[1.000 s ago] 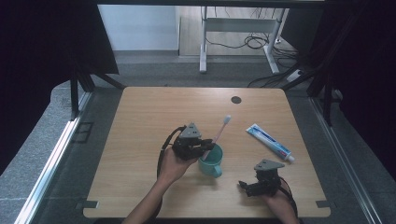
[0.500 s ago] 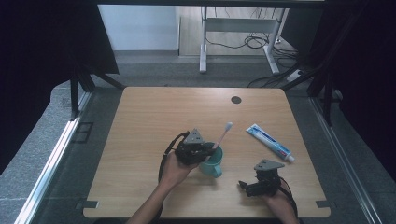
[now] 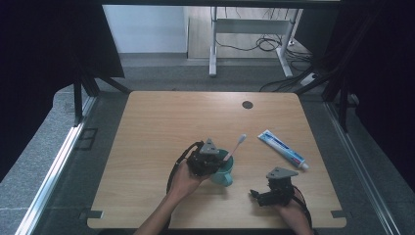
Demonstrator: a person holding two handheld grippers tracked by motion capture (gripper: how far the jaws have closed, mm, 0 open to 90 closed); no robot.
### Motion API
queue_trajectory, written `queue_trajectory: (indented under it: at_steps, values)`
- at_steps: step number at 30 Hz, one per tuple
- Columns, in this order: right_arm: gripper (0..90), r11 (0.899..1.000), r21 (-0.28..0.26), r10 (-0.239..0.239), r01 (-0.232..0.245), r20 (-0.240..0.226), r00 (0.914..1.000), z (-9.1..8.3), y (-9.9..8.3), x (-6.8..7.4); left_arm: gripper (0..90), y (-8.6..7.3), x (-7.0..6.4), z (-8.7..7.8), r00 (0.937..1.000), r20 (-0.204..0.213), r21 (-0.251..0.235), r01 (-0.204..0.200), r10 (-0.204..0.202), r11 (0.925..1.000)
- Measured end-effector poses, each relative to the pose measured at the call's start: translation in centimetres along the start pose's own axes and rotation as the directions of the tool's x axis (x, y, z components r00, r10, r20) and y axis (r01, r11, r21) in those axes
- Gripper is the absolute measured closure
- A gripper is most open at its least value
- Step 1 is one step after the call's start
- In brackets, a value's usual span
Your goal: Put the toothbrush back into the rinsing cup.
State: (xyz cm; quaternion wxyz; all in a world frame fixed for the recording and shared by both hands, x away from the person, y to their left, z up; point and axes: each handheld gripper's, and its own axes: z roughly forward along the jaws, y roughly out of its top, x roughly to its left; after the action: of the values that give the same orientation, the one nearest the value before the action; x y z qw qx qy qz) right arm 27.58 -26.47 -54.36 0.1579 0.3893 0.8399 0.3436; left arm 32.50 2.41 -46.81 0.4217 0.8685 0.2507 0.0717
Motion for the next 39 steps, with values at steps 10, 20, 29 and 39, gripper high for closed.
queue_trajectory:
  at_steps: [10, 20, 29, 39]
  values:
    - [0.0, 1.000, 0.000, 0.000, 0.000, 0.000, 1.0000, 0.0, 0.0, 0.0, 78.5, 0.4, 0.2, 0.5, 0.9994, 0.003, 0.057, 0.035, -0.035, 0.9978]
    - [0.0, 1.000, 0.000, -0.001, 0.001, -0.001, 1.0000, 0.0, 0.0, 0.0, 76.8, 0.6, 0.2, 1.3, 0.9988, -0.012, 0.117, 0.048, -0.047, 0.9920]
    - [0.0, 1.000, 0.000, -0.001, 0.001, -0.001, 1.0000, 0.0, 0.0, 0.0, 69.1, 0.8, 0.2, 1.0, 0.9991, -0.017, 0.110, 0.040, -0.039, 0.9931]
    - [0.0, 1.000, 0.000, 0.000, 0.000, 0.000, 1.0000, 0.0, 0.0, 0.0, 54.7, 1.4, -0.1, -0.1, 0.9994, -0.028, 0.065, 0.020, -0.018, 0.9977]
